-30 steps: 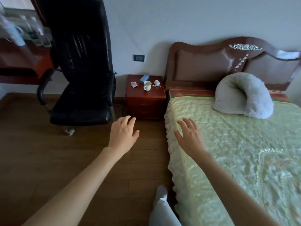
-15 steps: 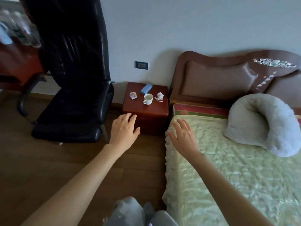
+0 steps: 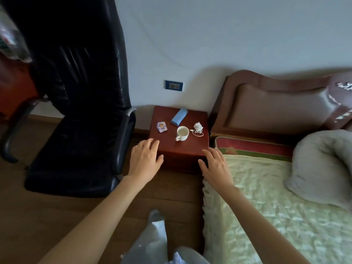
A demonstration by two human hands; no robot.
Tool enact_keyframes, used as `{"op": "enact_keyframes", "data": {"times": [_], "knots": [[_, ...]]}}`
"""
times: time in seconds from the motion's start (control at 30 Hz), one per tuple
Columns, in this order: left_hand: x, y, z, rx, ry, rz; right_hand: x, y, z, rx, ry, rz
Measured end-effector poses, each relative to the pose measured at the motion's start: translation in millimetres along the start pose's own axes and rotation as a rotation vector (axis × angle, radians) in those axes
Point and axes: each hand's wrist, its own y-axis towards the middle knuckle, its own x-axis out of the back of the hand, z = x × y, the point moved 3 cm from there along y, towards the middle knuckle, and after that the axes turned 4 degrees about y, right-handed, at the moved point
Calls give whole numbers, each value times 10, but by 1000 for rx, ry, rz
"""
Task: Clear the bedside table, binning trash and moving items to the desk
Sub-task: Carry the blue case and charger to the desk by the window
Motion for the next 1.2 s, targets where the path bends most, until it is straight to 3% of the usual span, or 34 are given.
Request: {"op": "enact_keyframes", "data": {"times": [0.3,0.7,1.2], "knots": [[-269,991,472,-11,-4,82,-300,1089,113,-23,8,-92],[-803,2498,683,5,10,184,-736,2603,-342,-123,64,-33],[-1705,3742,869,-72,-16,364,-1298,3293,-698,-318,95,32]]}}
